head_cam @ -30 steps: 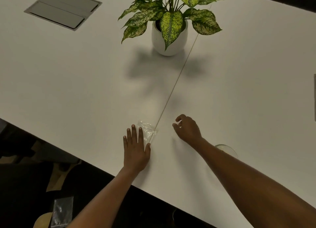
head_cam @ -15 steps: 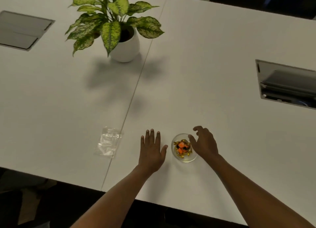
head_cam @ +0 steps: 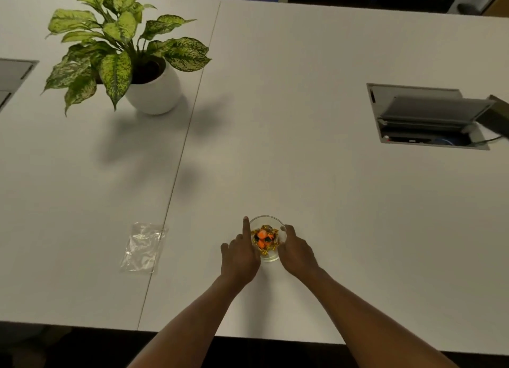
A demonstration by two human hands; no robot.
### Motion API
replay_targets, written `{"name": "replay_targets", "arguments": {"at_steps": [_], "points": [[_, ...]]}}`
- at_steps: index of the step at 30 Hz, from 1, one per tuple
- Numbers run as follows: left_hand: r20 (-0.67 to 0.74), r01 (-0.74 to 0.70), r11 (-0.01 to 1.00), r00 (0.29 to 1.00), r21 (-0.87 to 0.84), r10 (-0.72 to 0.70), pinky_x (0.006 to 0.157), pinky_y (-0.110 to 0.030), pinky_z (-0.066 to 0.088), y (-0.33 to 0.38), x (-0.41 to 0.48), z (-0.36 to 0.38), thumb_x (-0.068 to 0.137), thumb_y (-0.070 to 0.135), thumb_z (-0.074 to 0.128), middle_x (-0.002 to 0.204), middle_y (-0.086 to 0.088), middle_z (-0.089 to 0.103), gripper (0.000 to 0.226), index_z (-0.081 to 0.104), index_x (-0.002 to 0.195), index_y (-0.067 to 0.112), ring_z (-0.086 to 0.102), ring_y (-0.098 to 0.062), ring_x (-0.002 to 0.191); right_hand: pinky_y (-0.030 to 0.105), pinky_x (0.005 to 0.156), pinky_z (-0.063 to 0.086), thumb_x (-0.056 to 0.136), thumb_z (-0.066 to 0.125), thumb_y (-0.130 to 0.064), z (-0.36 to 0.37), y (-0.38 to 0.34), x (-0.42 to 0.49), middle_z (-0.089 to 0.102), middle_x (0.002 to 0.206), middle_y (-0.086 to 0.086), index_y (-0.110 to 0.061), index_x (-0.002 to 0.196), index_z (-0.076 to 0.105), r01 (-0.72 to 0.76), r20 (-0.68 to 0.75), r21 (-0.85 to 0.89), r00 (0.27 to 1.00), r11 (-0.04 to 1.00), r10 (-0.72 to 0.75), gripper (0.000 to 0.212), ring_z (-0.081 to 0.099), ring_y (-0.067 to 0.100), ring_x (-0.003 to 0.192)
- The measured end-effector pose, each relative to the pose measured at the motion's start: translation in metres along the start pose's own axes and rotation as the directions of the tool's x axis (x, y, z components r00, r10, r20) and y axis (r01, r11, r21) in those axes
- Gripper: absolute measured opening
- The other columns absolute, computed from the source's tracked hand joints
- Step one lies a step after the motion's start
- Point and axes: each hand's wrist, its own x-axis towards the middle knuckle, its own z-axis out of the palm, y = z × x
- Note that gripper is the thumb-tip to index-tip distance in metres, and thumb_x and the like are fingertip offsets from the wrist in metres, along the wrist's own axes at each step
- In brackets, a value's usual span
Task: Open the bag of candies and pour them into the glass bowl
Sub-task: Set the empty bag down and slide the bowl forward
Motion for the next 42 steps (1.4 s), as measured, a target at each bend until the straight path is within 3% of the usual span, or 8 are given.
{"name": "replay_targets", "arguments": {"at_steps": [6,13,17,24,33,37,42], "points": [[0.014,-0.004,0.999,1.000,-0.045,0.005,0.093,-0.042,0.042,0.000,0.003,-0.006,0.096,0.029,0.043,0.108,-0.005,0.067,0.077,0.000,0.160,0.017,0.063,-0.020,0.095,0.044,0.099,0.050,0.103,0.046,-0.022,-0.007,0.002,0.004,0.072,0.120,0.011,-0.020,0.145,0.035,0.046,-0.010,-0.027,0.999,0.999,-0.046,0.044,0.068,0.032,0.108],[-0.079,-0.126,0.991,0.989,-0.051,0.122,0.093,-0.042,0.043,0.015,0.045,-0.044,0.095,0.027,0.046,0.107,-0.005,0.069,0.080,-0.002,0.160,0.025,0.063,-0.020,0.094,0.045,0.104,0.050,0.104,0.047,-0.024,-0.046,-0.024,0.032,0.072,0.120,0.009,-0.028,0.159,0.012,0.125,-0.067,-0.038,0.990,0.992,-0.127,0.066,0.071,0.026,0.104],[-0.118,-0.157,0.987,0.981,-0.030,0.152,0.092,-0.043,0.046,0.029,0.083,-0.071,0.097,0.029,0.048,0.111,-0.006,0.070,0.080,-0.001,0.160,0.025,0.065,-0.020,0.095,0.047,0.103,0.052,0.104,0.048,-0.025,-0.077,-0.045,0.058,0.070,0.126,0.010,-0.027,0.160,0.009,0.151,-0.102,-0.040,0.983,0.988,-0.155,0.069,0.070,0.028,0.107],[-0.175,-0.220,0.975,0.960,0.020,0.220,0.082,-0.041,0.054,0.056,0.161,-0.119,0.095,0.031,0.050,0.112,-0.010,0.070,0.081,0.003,0.160,0.022,0.067,-0.023,0.091,0.041,0.086,0.062,0.103,0.049,-0.022,-0.130,-0.080,0.119,0.068,0.128,0.012,-0.027,0.161,0.009,0.156,-0.165,-0.013,0.974,0.988,-0.156,0.071,0.071,0.027,0.103],[-0.178,-0.256,0.959,0.945,0.118,0.274,0.073,-0.040,0.051,0.085,0.285,-0.160,0.095,0.027,0.048,0.107,-0.013,0.069,0.080,0.003,0.160,0.019,0.065,-0.026,0.086,0.045,0.087,0.060,0.103,0.045,-0.022,-0.185,-0.112,0.224,0.069,0.124,0.014,-0.028,0.161,0.008,0.115,-0.207,0.014,0.972,0.993,-0.110,0.069,0.070,0.031,0.101],[-0.156,-0.265,0.957,0.947,0.119,0.282,0.071,-0.036,0.039,0.094,0.346,-0.162,0.094,0.024,0.046,0.103,-0.015,0.067,0.079,0.004,0.160,0.018,0.061,-0.029,0.087,0.048,0.091,0.057,0.102,0.043,-0.023,-0.201,-0.114,0.284,0.071,0.120,0.015,-0.031,0.160,0.008,0.097,-0.207,0.006,0.974,0.995,-0.094,0.068,0.069,0.034,0.102],[-0.120,-0.268,0.954,0.951,0.131,0.284,0.080,-0.041,0.048,0.100,0.410,-0.158,0.095,0.023,0.045,0.107,-0.016,0.068,0.079,0.003,0.161,0.018,0.062,-0.030,0.090,0.044,0.087,0.058,0.103,0.044,-0.023,-0.209,-0.112,0.348,0.071,0.116,0.015,-0.028,0.160,0.010,0.108,-0.208,-0.026,0.972,0.994,-0.111,0.067,0.070,0.033,0.098]]}}
